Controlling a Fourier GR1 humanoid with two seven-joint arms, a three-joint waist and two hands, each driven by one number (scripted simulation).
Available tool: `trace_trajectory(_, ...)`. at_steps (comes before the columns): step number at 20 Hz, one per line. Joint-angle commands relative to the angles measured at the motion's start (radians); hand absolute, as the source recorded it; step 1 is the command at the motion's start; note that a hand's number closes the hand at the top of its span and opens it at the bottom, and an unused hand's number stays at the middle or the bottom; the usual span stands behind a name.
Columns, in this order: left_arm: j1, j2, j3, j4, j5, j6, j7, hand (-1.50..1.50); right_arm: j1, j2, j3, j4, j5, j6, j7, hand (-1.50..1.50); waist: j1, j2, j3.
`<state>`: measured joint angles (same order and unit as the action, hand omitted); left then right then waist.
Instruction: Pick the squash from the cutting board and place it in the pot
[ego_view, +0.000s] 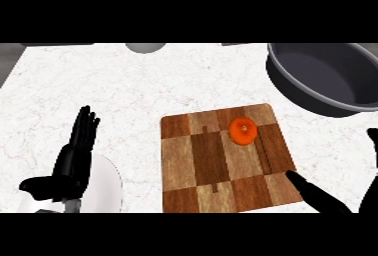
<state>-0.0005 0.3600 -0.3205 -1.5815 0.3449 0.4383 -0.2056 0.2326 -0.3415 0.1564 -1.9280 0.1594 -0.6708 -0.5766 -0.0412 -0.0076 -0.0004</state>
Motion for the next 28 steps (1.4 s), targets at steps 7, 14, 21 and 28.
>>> trace_trajectory(7, -0.037, -0.029, -0.031, 0.023, -0.047, -0.004, -0.018, 0.00, 0.234, -0.097, 0.153, -0.063, 0.472, 0.059, 0.463, -1.50, 0.038, 0.016, -0.009)
trace_trajectory(14, -0.041, -0.032, -0.008, 0.036, -0.027, -0.039, -0.022, 0.00, 0.106, -0.023, 0.228, -0.119, 0.780, 0.313, 0.928, -1.50, 0.061, 0.015, -0.005)
trace_trajectory(21, -0.111, -0.056, 0.034, 0.079, -0.059, -0.031, 0.027, 0.00, -0.142, 0.163, 0.323, -0.008, 0.895, 0.512, 1.146, -1.50, 0.044, 0.009, 0.000)
trace_trajectory(28, 0.001, -0.067, 0.017, -0.008, -0.096, -0.056, 0.017, 0.00, -0.243, 0.207, 0.241, 0.153, 0.874, 0.619, 1.197, -1.50, 0.047, 0.008, 0.000)
